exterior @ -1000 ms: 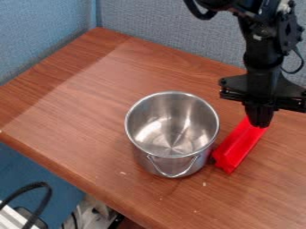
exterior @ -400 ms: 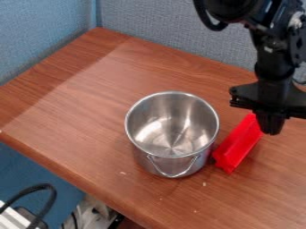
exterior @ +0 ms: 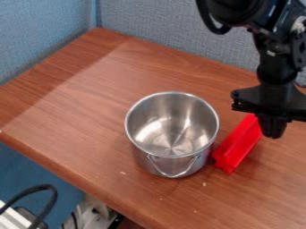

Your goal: Move the red object from the metal pot to the table

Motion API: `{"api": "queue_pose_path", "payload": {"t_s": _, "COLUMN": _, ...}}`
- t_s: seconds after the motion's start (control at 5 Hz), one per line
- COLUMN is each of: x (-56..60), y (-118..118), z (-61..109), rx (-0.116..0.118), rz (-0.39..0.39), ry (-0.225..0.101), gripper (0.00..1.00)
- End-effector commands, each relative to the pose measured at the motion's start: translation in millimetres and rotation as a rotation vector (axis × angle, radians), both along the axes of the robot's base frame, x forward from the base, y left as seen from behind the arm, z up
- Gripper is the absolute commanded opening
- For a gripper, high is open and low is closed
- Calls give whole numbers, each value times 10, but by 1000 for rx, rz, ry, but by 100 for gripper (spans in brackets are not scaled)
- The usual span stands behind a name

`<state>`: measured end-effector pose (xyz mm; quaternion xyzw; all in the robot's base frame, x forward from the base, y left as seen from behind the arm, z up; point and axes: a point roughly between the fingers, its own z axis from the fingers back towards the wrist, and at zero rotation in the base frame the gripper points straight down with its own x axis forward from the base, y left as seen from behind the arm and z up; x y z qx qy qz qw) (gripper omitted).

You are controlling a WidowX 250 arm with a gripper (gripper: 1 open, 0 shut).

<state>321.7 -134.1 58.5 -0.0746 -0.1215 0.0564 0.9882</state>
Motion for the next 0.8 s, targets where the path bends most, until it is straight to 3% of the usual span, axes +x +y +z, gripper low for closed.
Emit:
{"api": "queue_pose_path", "payload": {"t_s": 0.0, "x": 78, "y": -72, "z": 139, "rx": -26, "rz": 11, "ry": -40, "gripper": 100}}
{"api": "queue_pose_path", "payload": {"t_s": 0.6, "x": 74, "y": -56, "z": 109, "rx": -16, "rz": 9, "ry": -29, "gripper": 100}}
